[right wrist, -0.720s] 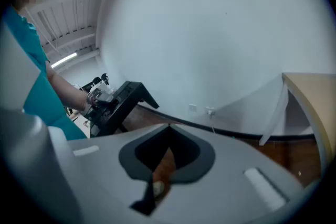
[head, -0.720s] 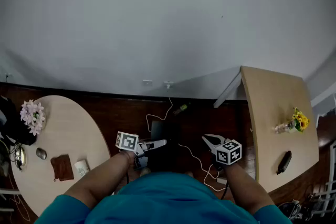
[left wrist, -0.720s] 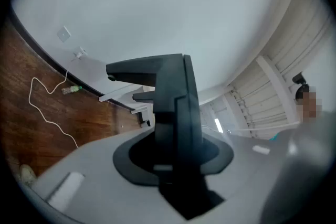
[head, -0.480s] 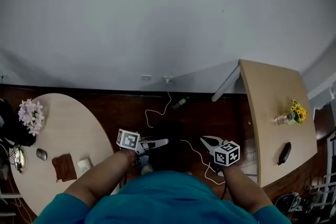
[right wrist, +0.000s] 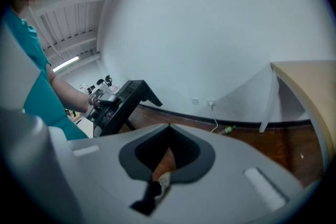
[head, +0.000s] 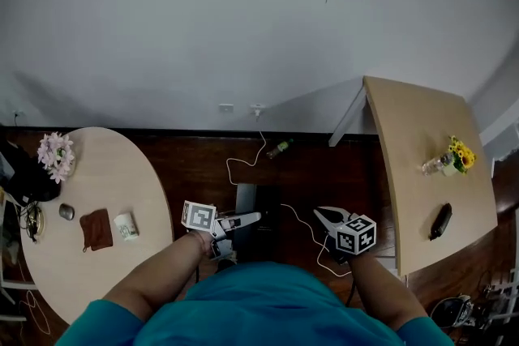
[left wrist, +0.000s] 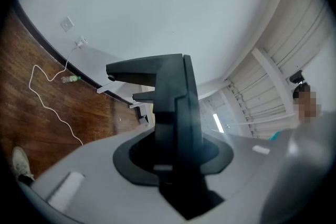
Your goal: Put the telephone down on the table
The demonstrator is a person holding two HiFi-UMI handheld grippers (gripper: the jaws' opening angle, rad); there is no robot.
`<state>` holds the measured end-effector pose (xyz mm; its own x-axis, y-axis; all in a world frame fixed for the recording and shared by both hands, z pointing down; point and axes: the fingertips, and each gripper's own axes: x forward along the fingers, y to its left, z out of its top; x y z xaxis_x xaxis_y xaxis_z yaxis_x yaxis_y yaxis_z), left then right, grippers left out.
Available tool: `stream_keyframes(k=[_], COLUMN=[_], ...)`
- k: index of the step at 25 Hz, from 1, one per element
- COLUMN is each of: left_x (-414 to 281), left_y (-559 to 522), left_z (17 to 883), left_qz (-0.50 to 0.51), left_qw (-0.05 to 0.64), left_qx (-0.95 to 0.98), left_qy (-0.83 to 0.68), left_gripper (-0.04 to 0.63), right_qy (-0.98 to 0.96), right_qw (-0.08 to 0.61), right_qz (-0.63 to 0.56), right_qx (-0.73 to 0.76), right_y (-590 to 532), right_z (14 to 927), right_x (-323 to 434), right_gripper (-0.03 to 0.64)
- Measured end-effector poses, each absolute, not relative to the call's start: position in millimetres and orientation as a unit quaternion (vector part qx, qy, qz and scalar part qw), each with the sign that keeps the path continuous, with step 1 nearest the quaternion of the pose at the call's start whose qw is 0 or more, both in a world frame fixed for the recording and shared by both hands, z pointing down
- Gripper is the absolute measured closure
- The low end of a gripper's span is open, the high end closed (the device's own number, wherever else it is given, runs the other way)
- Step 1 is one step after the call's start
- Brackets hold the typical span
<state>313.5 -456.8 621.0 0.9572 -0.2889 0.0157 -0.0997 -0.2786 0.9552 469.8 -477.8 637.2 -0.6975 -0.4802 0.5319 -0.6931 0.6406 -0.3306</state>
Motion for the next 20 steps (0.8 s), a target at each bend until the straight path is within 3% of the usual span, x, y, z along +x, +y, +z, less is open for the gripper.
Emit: stream_keyframes(k=[8,12,20], left_x=[359.4,347.2,315.5], left_y=[-377.6,-357.3,-319.2], left_z=[614.3,620.0,594.0], left_qz=[-0.080,-0.052,-0.089], left_qw=[0.577,0.584,0.576], left_qx=[0.802,0.794,0.805], left_qy=[-0.131,-0.161,-0.112], left_gripper=[0.420,0.420,0.420], right_qy=[-0.894,-0.899,-0.890], right_qw=[0.204,0.198,0.199], right_qz=[0.252,0.246,0.246], right_qx=[0.308,0.303,0.327], right_y=[-418.7,-397.7,-354.8], right_z=[631.6,626.6,627.9], right_x=[510.5,504.6,469.2], right_gripper=[0.614,0.614,0.614])
